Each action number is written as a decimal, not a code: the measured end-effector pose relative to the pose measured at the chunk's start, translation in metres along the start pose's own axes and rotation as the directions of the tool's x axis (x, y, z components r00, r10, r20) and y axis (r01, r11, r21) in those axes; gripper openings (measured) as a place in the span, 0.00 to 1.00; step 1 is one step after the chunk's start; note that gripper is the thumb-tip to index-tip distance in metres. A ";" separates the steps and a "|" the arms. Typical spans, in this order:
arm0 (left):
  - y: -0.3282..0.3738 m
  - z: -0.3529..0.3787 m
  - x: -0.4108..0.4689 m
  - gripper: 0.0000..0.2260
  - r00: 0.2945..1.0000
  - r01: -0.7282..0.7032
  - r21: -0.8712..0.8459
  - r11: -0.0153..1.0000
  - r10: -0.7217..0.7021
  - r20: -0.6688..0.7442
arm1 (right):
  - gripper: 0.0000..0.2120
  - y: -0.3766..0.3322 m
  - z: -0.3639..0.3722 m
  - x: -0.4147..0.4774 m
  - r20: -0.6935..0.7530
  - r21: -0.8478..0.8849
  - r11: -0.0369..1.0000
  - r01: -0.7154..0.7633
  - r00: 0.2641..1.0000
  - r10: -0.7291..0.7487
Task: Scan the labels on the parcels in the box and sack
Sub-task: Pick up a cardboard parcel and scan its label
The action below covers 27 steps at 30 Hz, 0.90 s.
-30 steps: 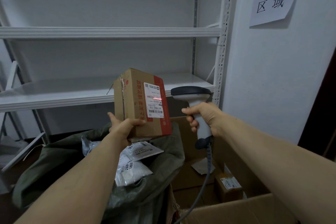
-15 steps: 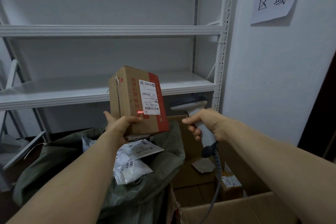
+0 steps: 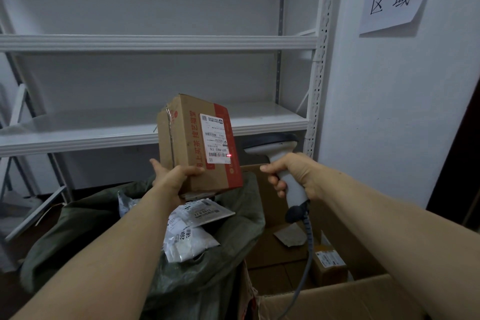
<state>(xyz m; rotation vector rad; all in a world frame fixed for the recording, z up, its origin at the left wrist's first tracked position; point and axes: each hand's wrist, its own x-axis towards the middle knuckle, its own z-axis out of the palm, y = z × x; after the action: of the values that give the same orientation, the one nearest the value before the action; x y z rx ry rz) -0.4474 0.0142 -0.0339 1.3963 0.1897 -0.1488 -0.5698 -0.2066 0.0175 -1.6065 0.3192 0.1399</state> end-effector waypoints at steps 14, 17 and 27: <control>0.000 -0.002 0.002 0.61 1.000 0.023 0.009 1.000 -0.023 -0.004 | 0.07 -0.002 0.002 0.001 -0.007 -0.007 1.000 0.009 1.000 -0.009; -0.002 -0.004 0.002 0.58 0.999 0.033 -0.020 0.999 -0.033 -0.005 | 0.07 0.001 0.005 0.003 0.015 0.001 1.000 0.008 1.000 -0.008; -0.007 -0.084 0.012 0.32 0.906 0.354 -0.225 0.908 -0.392 -0.157 | 0.10 0.021 0.070 0.044 0.069 0.014 0.996 -0.093 0.993 0.091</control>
<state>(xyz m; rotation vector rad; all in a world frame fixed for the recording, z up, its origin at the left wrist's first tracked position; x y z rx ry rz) -0.4413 0.0963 -0.0569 1.1678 0.6277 -0.3021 -0.5263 -0.1426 -0.0196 -1.5671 0.3407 0.2615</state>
